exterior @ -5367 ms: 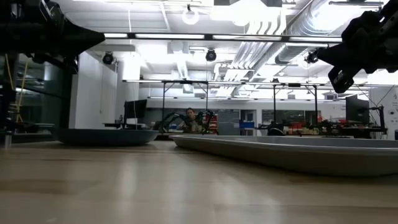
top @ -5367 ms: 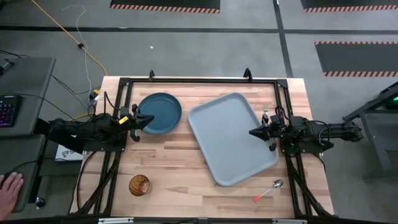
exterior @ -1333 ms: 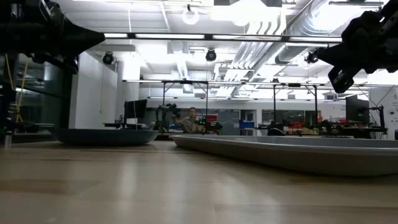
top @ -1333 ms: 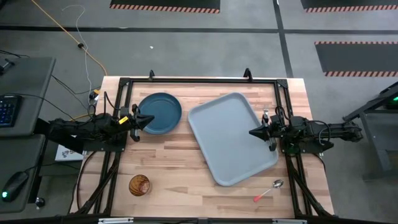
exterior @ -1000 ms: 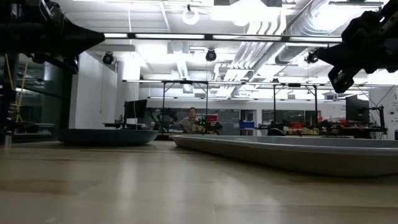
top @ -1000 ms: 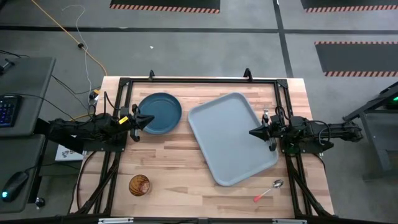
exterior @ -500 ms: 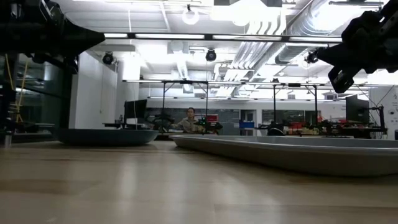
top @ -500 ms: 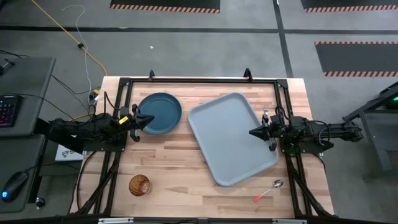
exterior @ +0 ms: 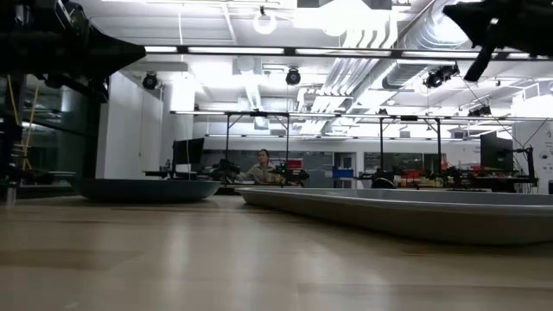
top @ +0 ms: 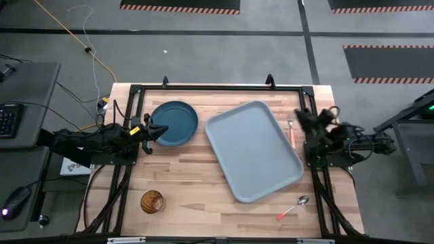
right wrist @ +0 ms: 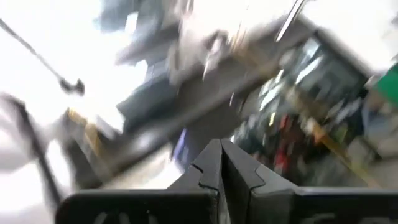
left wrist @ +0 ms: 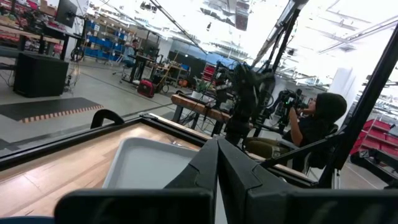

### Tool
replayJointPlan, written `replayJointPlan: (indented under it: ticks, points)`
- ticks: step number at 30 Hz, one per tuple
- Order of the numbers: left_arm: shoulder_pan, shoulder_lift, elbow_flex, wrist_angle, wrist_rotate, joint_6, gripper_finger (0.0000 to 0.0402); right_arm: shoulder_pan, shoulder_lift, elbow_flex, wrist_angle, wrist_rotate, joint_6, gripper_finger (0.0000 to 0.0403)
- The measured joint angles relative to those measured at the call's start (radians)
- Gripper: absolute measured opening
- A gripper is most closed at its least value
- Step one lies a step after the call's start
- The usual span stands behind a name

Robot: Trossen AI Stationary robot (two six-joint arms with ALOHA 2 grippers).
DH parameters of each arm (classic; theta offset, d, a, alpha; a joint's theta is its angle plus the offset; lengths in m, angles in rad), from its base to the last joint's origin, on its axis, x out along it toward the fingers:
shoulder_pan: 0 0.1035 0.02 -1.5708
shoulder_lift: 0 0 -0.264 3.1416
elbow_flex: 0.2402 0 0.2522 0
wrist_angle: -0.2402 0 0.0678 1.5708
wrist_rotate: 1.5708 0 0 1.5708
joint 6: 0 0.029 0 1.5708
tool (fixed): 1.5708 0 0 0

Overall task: Pick and place plate/cup/fork/spoon on tray
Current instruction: Put the dark blue plate on the center of the gray tray

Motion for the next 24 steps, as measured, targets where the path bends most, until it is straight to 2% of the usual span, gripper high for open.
replayJointPlan:
  ticks: [3,6,8,14,19,21,24]
  points:
    - [0.0,0.0,0.0,0.0,0.0,0.0,0.0,0.0,0.011,0.003,0.112,0.048,0.0,0.0]
    - [0.0,0.0,0.0,0.0,0.0,0.0,0.0,0.0,0.08,0.061,0.06,0.023,0.034,0.0]
    - [0.0,0.0,0.0,0.0,0.0,0.0,0.0,0.0,0.17,0.134,-0.01,0.018,0.058,0.0]
    - [0.0,0.0,0.0,0.0,0.0,0.0,0.0,0.0,0.529,0.399,-0.373,0.019,0.058,0.0]
    - [0.0,0.0,0.0,0.0,0.0,0.0,0.0,-0.026,0.771,0.581,-0.774,0.033,0.256,0.0]
    - [0.0,0.0,0.0,0.0,0.0,0.0,0.0,-0.052,0.835,0.637,-0.892,0.002,0.362,0.0001]
    - [0.0,0.0,0.0,0.001,0.0,0.0,0.0,-0.082,0.902,0.68,-1.006,-0.101,0.396,0.0001]
